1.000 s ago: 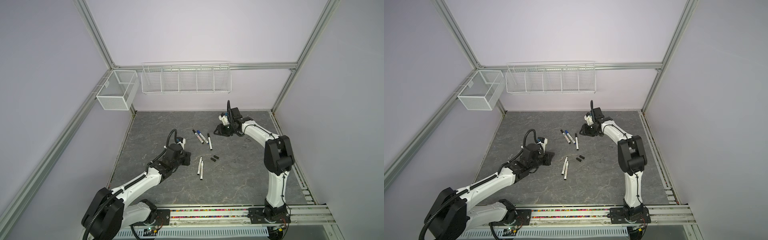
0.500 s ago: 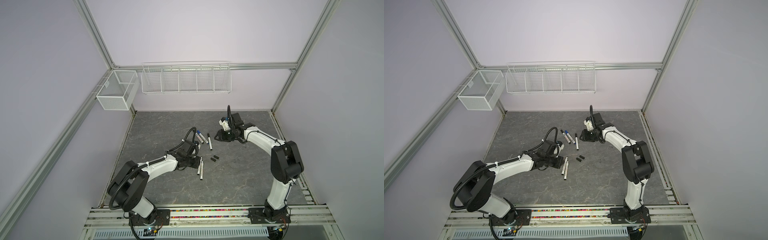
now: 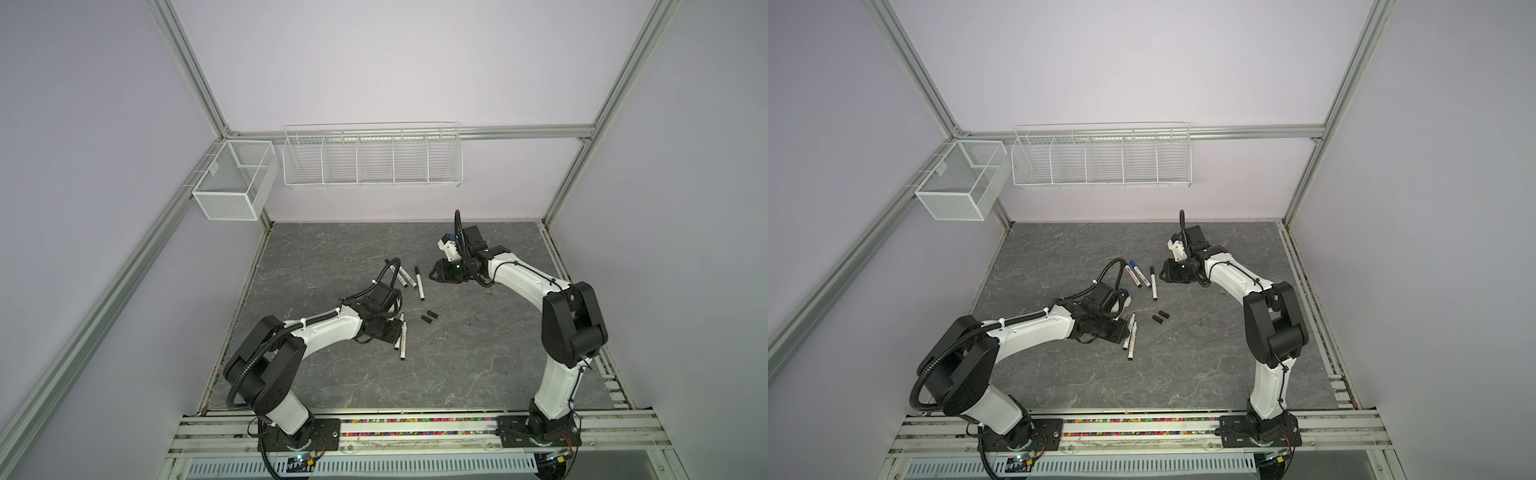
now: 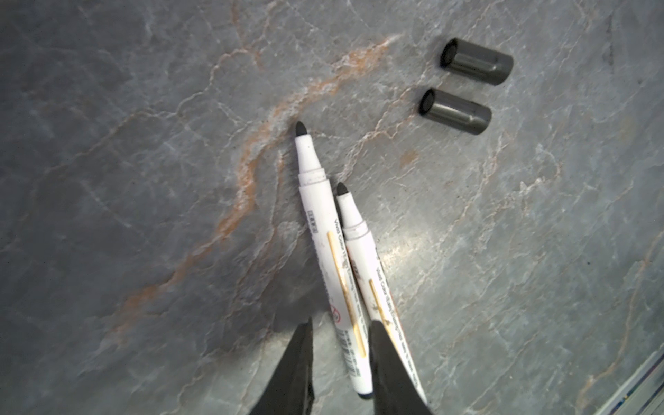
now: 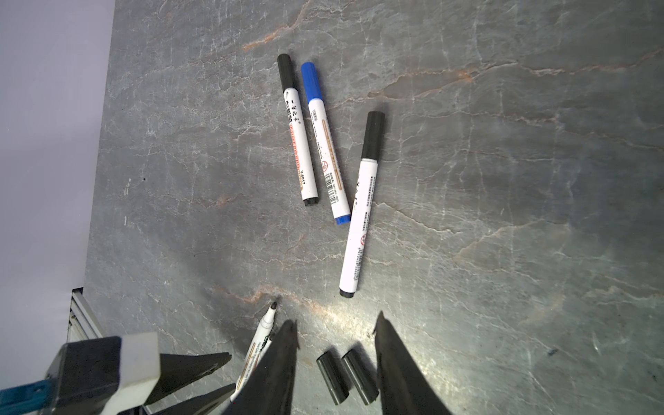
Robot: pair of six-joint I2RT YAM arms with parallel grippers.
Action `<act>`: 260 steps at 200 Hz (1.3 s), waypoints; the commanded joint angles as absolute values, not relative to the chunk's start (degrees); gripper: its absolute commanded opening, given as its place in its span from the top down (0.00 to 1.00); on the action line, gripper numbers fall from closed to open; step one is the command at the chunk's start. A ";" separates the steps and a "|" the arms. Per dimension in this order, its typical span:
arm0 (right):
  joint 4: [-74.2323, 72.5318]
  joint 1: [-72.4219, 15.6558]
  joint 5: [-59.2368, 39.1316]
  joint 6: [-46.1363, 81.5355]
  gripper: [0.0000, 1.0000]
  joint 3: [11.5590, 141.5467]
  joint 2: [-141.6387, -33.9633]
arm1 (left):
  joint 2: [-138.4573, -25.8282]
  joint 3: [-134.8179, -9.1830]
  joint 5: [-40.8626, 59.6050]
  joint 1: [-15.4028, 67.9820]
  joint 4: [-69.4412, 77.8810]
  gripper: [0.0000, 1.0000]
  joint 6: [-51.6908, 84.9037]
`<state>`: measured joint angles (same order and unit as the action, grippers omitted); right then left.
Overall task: Insert the pens into the pen caps
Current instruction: 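Lower the left gripper over an uncapped white marker and grasp it, then raise the white marker upright with the left gripper while the right gripper approaches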
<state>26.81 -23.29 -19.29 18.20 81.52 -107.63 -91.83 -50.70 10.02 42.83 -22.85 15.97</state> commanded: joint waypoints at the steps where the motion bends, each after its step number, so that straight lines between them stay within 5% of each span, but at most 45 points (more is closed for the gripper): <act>1: 27.77 -23.19 -18.99 16.83 0.60 81.48 -106.52 | -92.35 -52.45 8.70 43.49 -24.53 0.70 15.34; 119: 26.98 -22.98 -18.11 16.96 0.61 80.25 -104.87 | -96.55 -53.10 -0.78 46.41 -29.60 0.73 18.28; 144: 26.64 -23.03 -18.11 16.96 0.61 79.96 -104.30 | -96.56 -52.53 -1.96 46.41 -30.10 0.77 19.77; 173: 25.07 -23.12 -18.91 16.70 0.61 78.37 -102.74 | -95.83 -53.53 -1.86 46.19 -29.56 0.99 19.25; 260: 13.63 -28.47 -38.68 19.85 0.47 75.30 -99.51 | -82.08 -54.19 11.91 39.49 -8.97 1.00 20.00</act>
<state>19.20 -26.72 -31.48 17.76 76.05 -99.94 -83.70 -53.12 7.22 39.16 -16.14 19.86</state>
